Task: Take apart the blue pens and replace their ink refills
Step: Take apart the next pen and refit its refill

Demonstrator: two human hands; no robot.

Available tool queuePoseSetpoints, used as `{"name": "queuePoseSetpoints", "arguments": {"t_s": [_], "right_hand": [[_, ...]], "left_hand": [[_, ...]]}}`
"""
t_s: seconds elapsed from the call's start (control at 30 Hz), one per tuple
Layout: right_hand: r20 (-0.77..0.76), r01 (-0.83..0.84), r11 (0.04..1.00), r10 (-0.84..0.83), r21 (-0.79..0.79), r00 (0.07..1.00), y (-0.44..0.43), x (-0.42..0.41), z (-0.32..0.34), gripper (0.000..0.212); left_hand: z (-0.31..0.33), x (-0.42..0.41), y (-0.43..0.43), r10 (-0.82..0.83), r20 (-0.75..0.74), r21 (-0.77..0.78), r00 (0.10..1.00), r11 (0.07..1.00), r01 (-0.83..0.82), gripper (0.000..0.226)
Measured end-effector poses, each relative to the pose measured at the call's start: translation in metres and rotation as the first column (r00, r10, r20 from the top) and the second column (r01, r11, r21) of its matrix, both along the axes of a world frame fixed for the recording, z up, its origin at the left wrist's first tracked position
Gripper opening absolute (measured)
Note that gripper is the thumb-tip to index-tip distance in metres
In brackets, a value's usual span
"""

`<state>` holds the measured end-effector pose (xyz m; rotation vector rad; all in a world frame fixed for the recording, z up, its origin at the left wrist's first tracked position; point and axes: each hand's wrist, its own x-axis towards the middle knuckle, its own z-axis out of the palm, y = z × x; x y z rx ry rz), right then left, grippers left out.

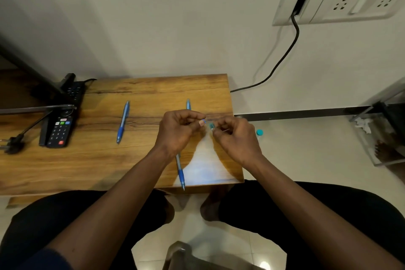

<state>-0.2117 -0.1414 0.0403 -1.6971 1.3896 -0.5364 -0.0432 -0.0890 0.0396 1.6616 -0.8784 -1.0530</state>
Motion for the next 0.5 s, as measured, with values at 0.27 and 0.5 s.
{"name": "queuePoseSetpoints", "arguments": {"t_s": [0.27,0.5], "right_hand": [[0.173,-0.044,0.999,0.042,0.009,0.984,-0.0032,-0.0013,0.0003,0.016],[0.213,-0.062,0.998,0.061,-0.002,0.975,-0.003,-0.002,0.0026,0.013]], "left_hand": [[0.0068,-0.0027,0.0016,0.028,-0.146,-0.097,0.989,0.994,-0.043,0.019],[0.0075,-0.0052,0.0023,0.017,-0.15,-0.116,0.989,0.993,-0.035,0.018]]}}
